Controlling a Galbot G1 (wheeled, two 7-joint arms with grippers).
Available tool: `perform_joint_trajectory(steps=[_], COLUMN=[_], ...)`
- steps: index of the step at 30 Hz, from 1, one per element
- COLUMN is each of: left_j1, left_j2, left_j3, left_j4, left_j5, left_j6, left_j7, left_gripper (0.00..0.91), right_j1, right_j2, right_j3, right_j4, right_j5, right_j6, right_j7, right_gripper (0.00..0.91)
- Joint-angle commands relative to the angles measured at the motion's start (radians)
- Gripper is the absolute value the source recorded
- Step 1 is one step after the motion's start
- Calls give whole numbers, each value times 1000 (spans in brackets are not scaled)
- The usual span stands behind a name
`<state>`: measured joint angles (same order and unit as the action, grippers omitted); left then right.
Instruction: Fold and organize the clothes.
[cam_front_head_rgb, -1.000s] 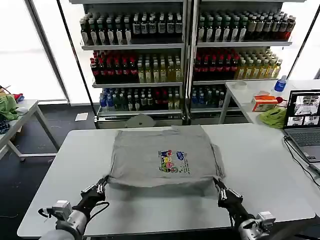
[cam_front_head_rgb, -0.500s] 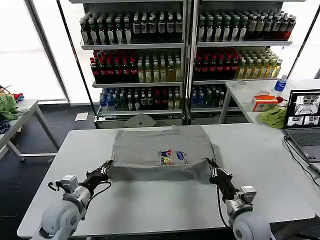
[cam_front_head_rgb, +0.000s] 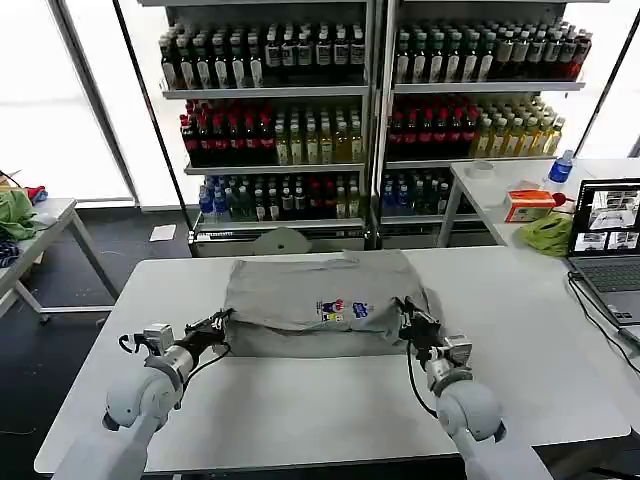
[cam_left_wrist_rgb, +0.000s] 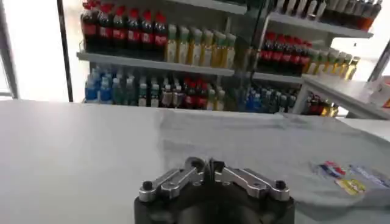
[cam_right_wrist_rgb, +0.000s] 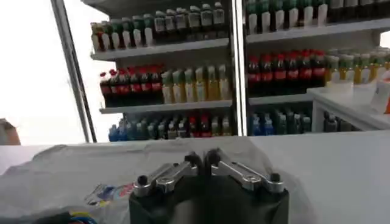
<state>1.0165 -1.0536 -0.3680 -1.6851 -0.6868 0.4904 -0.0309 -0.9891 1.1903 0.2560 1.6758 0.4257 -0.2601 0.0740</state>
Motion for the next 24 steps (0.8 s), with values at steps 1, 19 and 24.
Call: perform_joint_trajectory(steps=[1,19,24], left_j1=[-43,253,264], left_j2=[-4,-26,-42], left_j3=[13,-80,-66], left_j4=[50,-230,-216], left_j5=[10,79,74], left_j6=[14,39,44], left_j7=[10,-56,-50], left_gripper=[907,907,907], right_j1=[67,-271,-308], right_j2=[19,-79,-59], right_j3=[-26,149,146], right_j4=[-71,254,256], right_j5=[-39,24,20], right_j6=[-3,-131,-197], right_j7=[-3,123,173], right_gripper=[907,907,766])
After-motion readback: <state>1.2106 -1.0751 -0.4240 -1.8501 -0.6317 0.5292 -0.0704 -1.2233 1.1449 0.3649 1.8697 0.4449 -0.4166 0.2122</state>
